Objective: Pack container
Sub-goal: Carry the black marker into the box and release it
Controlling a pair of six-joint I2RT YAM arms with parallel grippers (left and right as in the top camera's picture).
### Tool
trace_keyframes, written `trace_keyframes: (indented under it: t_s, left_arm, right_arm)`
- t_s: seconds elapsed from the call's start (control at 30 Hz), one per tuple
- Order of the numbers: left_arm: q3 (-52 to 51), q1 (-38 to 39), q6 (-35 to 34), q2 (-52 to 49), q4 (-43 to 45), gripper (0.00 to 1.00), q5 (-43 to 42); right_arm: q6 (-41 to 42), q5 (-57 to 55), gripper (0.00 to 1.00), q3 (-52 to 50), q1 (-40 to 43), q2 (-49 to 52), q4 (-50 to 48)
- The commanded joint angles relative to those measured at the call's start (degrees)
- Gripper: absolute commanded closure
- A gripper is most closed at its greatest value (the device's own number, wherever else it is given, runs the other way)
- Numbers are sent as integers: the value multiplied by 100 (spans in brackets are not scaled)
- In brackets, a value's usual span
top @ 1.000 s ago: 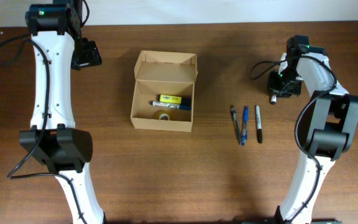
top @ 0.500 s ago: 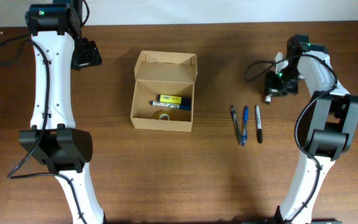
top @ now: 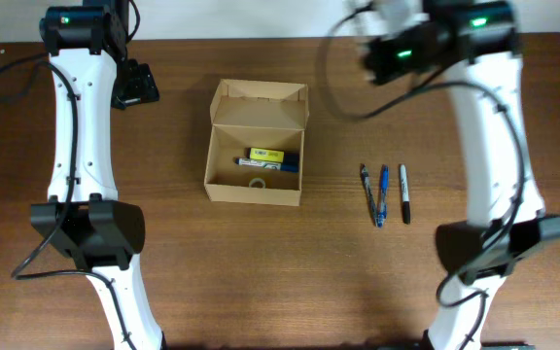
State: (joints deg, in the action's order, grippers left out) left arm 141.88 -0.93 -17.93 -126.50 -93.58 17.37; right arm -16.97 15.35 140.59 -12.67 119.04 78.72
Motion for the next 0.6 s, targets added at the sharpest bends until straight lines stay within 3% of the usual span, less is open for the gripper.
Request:
trace_keyframes:
  t_s: [0.0, 0.27, 0.57]
  left_arm:
    - [-31, 2, 26, 20, 9, 0, -2]
    - [-31, 2, 26, 20, 9, 0, -2]
    - [-31, 2, 26, 20, 9, 0, -2]
  right_arm:
    - [-1405, -129, 96, -76, -643, 173, 149]
    - [-2769, -505, 96, -621, -1735, 706, 271]
    - [-3104, -553, 96, -1718, -2103, 1257, -385]
